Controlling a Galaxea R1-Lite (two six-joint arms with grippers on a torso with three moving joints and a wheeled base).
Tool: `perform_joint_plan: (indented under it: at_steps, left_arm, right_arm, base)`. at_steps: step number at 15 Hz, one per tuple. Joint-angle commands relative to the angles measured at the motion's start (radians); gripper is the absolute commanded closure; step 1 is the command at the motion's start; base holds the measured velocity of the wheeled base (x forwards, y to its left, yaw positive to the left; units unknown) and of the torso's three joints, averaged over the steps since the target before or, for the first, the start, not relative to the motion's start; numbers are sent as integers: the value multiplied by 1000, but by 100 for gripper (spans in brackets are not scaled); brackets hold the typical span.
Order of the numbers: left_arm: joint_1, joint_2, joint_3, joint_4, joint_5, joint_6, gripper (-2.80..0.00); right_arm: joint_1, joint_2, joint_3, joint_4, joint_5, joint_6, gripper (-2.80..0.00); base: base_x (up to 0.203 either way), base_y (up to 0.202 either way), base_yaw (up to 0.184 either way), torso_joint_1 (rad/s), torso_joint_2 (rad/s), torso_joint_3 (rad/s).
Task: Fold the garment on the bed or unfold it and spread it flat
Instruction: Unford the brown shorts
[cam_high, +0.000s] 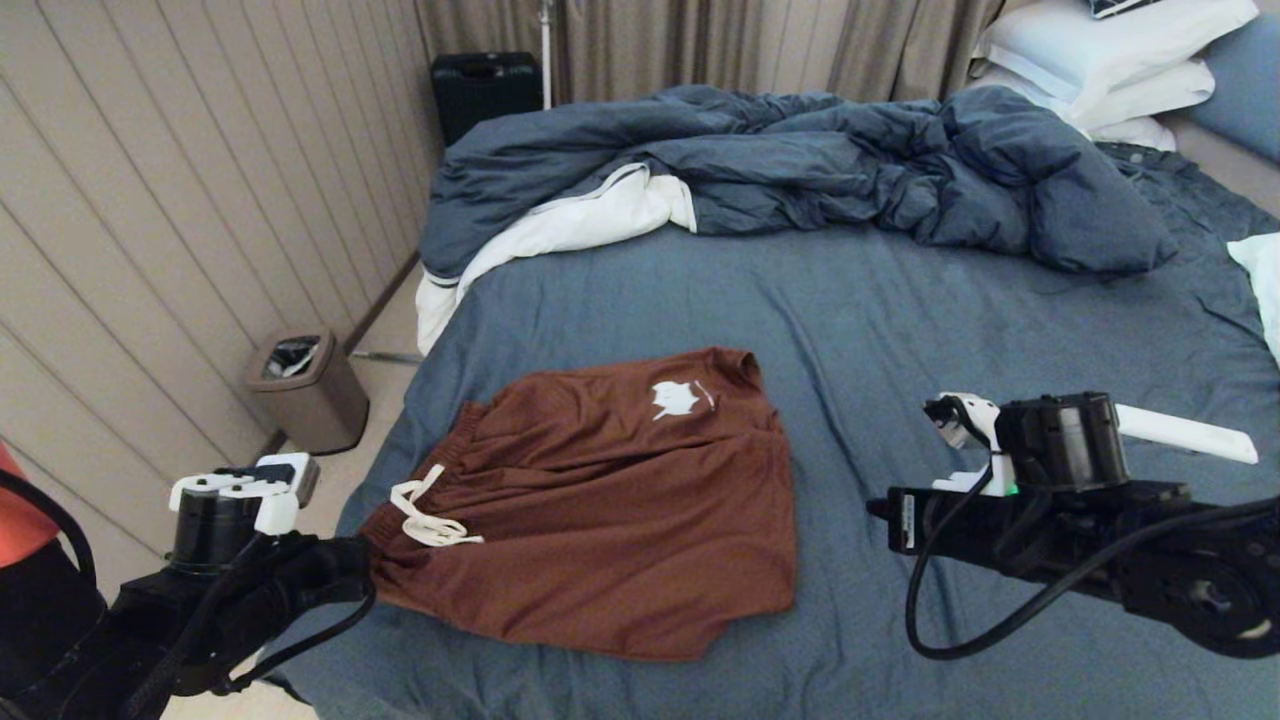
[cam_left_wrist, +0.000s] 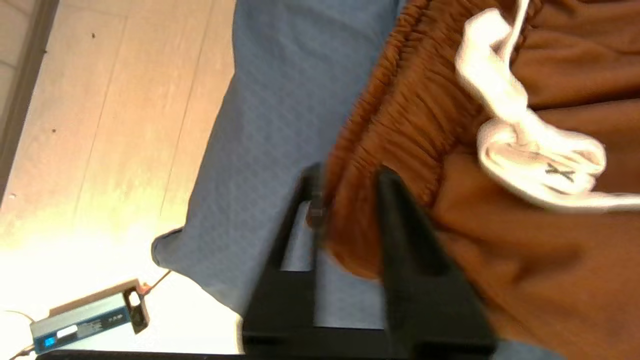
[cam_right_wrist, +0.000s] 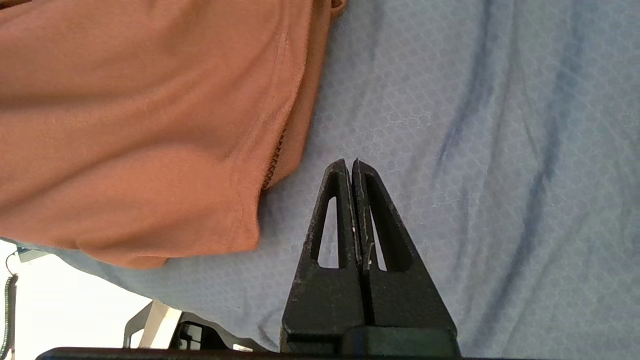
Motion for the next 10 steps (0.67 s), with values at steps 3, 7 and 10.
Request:
perform_joint_plan:
  at_steps: [3, 7, 10]
  left_arm:
    - [-10, -1, 31, -72, -32, 5, -280]
    - [-11, -127, 46, -112, -36, 5, -280]
    - [-28, -259, -11, -44, -37, 4, -264]
  right_arm:
    - [0, 6, 0, -5, 1, 2, 0]
    - [0, 6, 0, -5, 2, 0, 0]
    - [-1, 5, 0, -5, 2, 0, 0]
  base:
    - [0, 0, 0, 0, 0, 0]
    - [0, 0, 0, 0, 0, 0]
    - [0, 0, 0, 0, 0, 0]
